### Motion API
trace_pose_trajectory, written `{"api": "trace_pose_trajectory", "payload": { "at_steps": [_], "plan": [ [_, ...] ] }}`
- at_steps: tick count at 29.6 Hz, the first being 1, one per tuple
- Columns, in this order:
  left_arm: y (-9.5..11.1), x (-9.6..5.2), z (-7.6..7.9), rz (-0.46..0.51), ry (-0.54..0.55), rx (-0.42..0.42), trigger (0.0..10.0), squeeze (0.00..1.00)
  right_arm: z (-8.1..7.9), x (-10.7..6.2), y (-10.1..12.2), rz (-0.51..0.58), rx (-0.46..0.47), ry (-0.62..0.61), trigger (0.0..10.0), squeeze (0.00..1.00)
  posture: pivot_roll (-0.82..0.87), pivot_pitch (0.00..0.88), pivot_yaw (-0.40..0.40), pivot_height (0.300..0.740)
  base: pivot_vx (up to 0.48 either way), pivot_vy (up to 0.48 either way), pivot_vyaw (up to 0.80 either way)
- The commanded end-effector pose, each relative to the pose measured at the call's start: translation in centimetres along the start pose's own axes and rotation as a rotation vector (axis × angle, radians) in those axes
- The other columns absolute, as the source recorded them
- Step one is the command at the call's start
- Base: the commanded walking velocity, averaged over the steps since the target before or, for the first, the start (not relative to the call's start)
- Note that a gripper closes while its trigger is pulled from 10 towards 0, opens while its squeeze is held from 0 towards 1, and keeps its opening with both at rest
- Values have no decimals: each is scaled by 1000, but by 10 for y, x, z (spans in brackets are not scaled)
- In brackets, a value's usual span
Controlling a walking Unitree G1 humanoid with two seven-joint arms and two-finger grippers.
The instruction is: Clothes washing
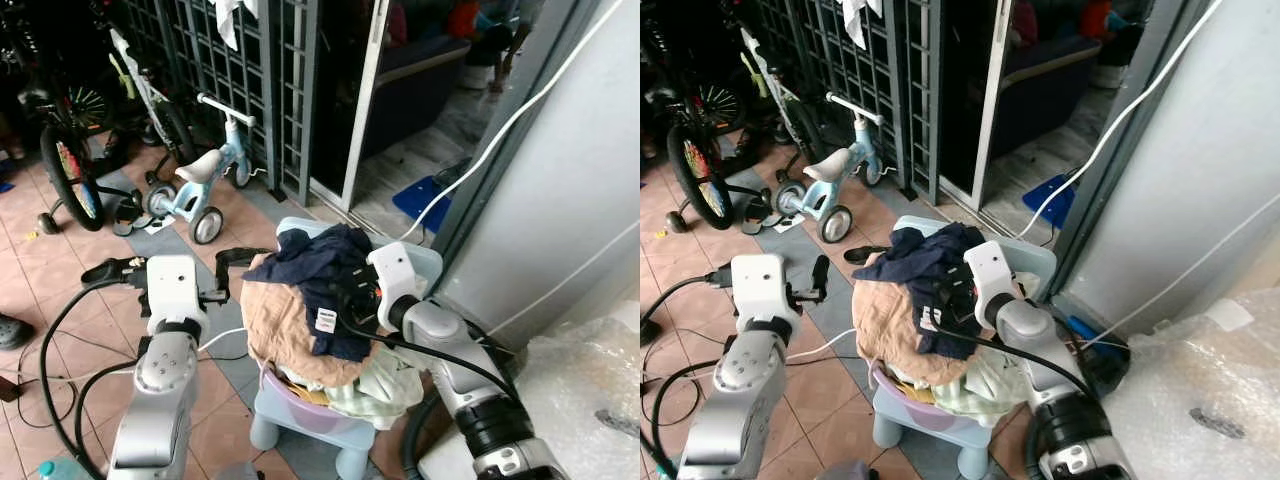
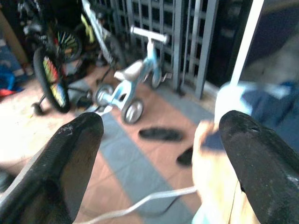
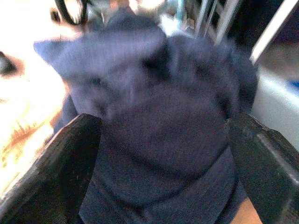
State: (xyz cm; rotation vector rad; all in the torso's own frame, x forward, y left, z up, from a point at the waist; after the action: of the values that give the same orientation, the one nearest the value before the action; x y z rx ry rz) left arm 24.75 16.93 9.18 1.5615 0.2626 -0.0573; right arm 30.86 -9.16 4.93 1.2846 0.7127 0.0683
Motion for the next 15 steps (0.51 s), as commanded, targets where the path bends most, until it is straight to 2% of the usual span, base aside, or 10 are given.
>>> {"api": "trace_pose_trajectory", "payload": {
  "at_steps": [1, 2, 5, 6, 7, 10, 15],
  "plan": [
    [4, -2, -1, 3, -3, 25, 10000, 0, -3, 6, -3, -44, -14, -4, 10000, 0, 115, 5, -40, 740, 0, 0, 0],
    [6, -7, -3, -1, -1, 26, 10000, 0, -10, 12, -7, -79, 0, 1, 10000, 0, 136, 12, -49, 740, 0, 0, 0],
    [7, -12, -5, 0, 5, 41, 10000, 0, -16, 18, -9, -99, 10, 6, 10000, 0, 146, 14, -54, 740, 0, 0, 0],
    [6, -16, -7, -6, 8, 43, 10000, 0, -20, 20, -9, -103, 18, 20, 6863, 0, 165, 20, -66, 740, 0, 0, 0],
    [4, -19, -9, -16, 14, 42, 10000, 0, -23, 22, -10, -108, 29, 27, 78, 0, 165, 20, -66, 740, 0, 0, 0],
    [-4, -29, -17, -51, 40, 35, 10000, 0, -27, 27, -11, -125, 46, 26, 0, 0, 185, 27, -82, 740, 0, 0, 0],
    [-6, -33, -18, -70, 49, 35, 10000, 0, -26, 30, -12, -135, 52, 19, 0, 0, 188, 27, -91, 740, 0, 0, 0]
  ]
}}
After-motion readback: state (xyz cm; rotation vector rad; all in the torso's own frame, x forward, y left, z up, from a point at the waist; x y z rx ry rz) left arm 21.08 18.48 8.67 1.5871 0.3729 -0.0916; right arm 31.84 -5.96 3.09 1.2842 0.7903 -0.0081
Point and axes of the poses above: a point about 5 cm out from each wrist's last joint towards the gripper, its own x axis pointing out of the wrist towards the gripper, its own y axis along the axis of the wrist's last joint, z = x × y, the point moved 1 cm from there along x, pointing out of the wrist towards the gripper, and after that the axes turned 6 degrees about -x, right-handed, at the moved point
